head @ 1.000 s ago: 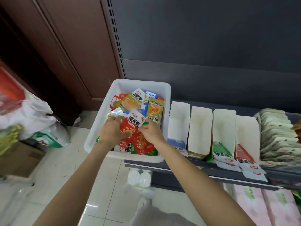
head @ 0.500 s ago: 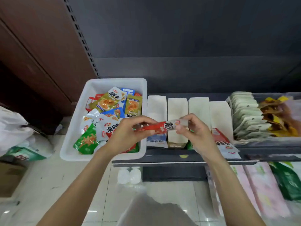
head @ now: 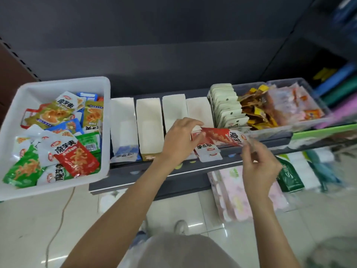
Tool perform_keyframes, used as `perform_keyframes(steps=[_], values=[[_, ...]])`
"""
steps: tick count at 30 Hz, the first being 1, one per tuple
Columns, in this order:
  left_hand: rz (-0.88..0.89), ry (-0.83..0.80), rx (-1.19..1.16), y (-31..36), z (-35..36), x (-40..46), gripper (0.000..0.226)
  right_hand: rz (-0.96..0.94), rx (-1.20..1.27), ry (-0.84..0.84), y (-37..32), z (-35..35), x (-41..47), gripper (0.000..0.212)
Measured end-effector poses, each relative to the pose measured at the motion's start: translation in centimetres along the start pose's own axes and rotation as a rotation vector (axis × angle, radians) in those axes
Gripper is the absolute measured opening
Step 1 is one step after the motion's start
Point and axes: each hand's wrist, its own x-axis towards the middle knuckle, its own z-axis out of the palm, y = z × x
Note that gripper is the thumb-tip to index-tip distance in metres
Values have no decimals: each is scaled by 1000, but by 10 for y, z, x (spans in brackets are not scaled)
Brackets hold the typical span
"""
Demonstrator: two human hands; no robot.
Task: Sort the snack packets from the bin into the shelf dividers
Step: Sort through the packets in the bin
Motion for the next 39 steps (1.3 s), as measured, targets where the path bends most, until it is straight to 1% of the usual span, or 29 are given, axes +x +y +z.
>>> perform_keyframes(steps=[3, 5, 7, 9, 10, 12, 15, 16, 18, 20, 22, 24, 26, 28, 29, 30, 32, 34, 35, 37, 39], values=[[-30, -68, 26, -2, 15, -3, 24, -183, -96, -117, 16, 13, 3, 22], [-35, -83, 61, -4, 20, -9, 22, -319, -202, -215, 20, 25, 3, 23], [-45, -101, 126, -6, 21, -14, 24, -399, -277, -358, 22, 38, 2, 35], [-52, -128, 220, -7, 20, -19, 28, -414, -326, -482, 24, 48, 3, 47], [-47, -137, 265, -6, 18, -21, 29, -416, -356, -526, 24, 52, 3, 48], [-30, -163, 321, -4, 13, -24, 27, -426, -404, -608, 26, 55, 4, 47], [-11, -181, 252, -4, -6, -31, 28, -368, -415, -661, 20, 51, 4, 41], [2, -153, 221, -5, -16, -35, 27, -351, -381, -655, 15, 49, 4, 41], [47, -7, 167, -12, -39, -47, 23, -319, -260, -649, -2, 46, 7, 43], [38, 128, 103, -29, -66, -63, 22, -295, -122, -667, -31, 49, 10, 41], [-41, 154, 38, -54, -94, -82, 27, -350, -55, -717, -67, 59, 7, 40], [-131, 190, 10, -82, -120, -106, 26, -409, 9, -803, -104, 75, -5, 40], [-240, 282, 43, -112, -142, -130, 17, -428, 103, -913, -140, 94, -20, 38], [-370, 356, 119, -141, -163, -148, 21, -445, 163, -1011, -173, 119, -35, 34], [-454, 360, 149, -156, -173, -153, 25, -451, 171, -1050, -188, 134, -41, 33], [-553, 335, 169, -173, -182, -156, 30, -461, 156, -1082, -201, 152, -48, 31], [-719, 220, 191, -202, -197, -157, 43, -503, 55, -1122, -224, 189, -63, 29], [-779, 108, 183, -223, -204, -154, 49, -517, -86, -1139, -239, 224, -77, 30], [-789, 74, 182, -229, -206, -152, 47, -492, -163, -1160, -245, 239, -82, 36], [-779, 38, 217, -238, -208, -147, 40, -390, -308, -1236, -252, 261, -90, 60], [-751, 22, 241, -245, -208, -143, 38, -230, -340, -1292, -257, 272, -94, 83]])
